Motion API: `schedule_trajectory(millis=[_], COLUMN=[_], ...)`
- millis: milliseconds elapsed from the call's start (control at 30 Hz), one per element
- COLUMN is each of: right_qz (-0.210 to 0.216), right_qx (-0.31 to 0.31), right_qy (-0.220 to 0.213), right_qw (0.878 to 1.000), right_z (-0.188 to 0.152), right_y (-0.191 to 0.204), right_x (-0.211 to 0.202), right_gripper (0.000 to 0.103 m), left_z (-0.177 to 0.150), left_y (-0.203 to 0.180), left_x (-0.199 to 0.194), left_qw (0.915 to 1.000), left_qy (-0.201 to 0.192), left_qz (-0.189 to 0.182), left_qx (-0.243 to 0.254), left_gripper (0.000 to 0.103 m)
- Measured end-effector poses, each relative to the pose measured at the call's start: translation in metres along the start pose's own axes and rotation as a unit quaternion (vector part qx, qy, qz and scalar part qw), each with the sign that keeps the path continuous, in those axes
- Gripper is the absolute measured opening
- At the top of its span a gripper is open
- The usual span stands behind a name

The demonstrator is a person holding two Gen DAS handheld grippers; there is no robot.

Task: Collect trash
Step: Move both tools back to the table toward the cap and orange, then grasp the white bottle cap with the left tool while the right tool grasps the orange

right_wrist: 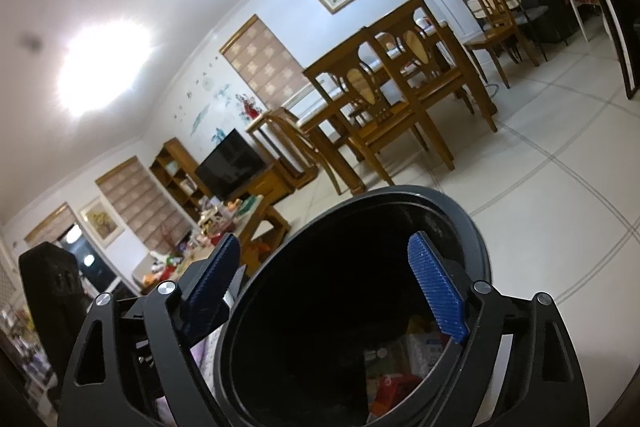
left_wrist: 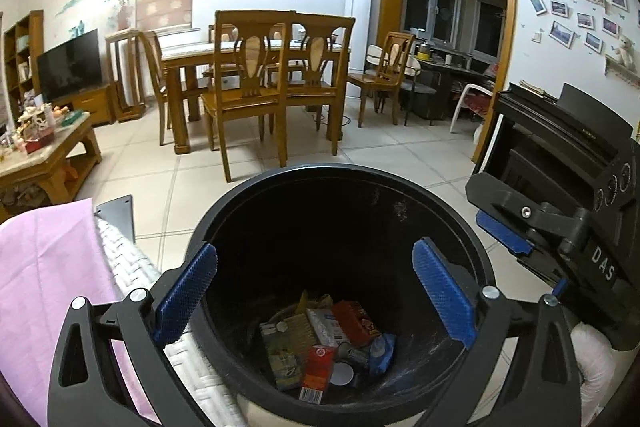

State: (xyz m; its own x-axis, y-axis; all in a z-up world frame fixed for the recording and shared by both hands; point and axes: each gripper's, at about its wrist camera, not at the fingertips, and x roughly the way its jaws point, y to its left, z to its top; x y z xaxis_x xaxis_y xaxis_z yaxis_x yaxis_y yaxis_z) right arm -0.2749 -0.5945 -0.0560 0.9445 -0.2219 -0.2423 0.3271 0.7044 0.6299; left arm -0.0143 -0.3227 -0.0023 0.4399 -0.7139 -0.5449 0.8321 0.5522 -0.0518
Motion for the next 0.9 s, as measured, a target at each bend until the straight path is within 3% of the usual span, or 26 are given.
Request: schedule_trajectory(millis=[200,500,700,833,900], right_qz=[0.013,0.060,0.087,0.104,0.113], right_qx=[-0.018,-0.086,-0.128,-0.150,-0.162], right_qy=[0.027,0.095,0.134,0.154,0.165], right_qw=[0.999,0.990,0.979,0.971,0.966], right_z=[-0.011,-0.055,-0.083,-0.095,-0.102], right_y=[0.022,0.108,0.165,0.198,0.214], right_x=[0.008,0.038,0.055,0.066,0.070], right_gripper=[0.088,0.088,0.088,0.088,0.088], left_z=[-0.003,-0.029,-0.047,-0.065,-0.075], left_y=[0.018,0.118,0.207,0.276,0.308], left_x=[-0.025,-0.076,-0.111,-0.120,-0.122], left_qw=[0.9997,0.9921,0.9752,0.9589,0.9499], left_qy=[0.001,0.008,0.023,0.068,0.082], left_qz=[0.023,0.093,0.167,0.203,0.215], left_qx=[-0.002,-0.083,-0.143,-0.186,-0.211], left_gripper=[0.098,0.098,0.098,0.096,0.090])
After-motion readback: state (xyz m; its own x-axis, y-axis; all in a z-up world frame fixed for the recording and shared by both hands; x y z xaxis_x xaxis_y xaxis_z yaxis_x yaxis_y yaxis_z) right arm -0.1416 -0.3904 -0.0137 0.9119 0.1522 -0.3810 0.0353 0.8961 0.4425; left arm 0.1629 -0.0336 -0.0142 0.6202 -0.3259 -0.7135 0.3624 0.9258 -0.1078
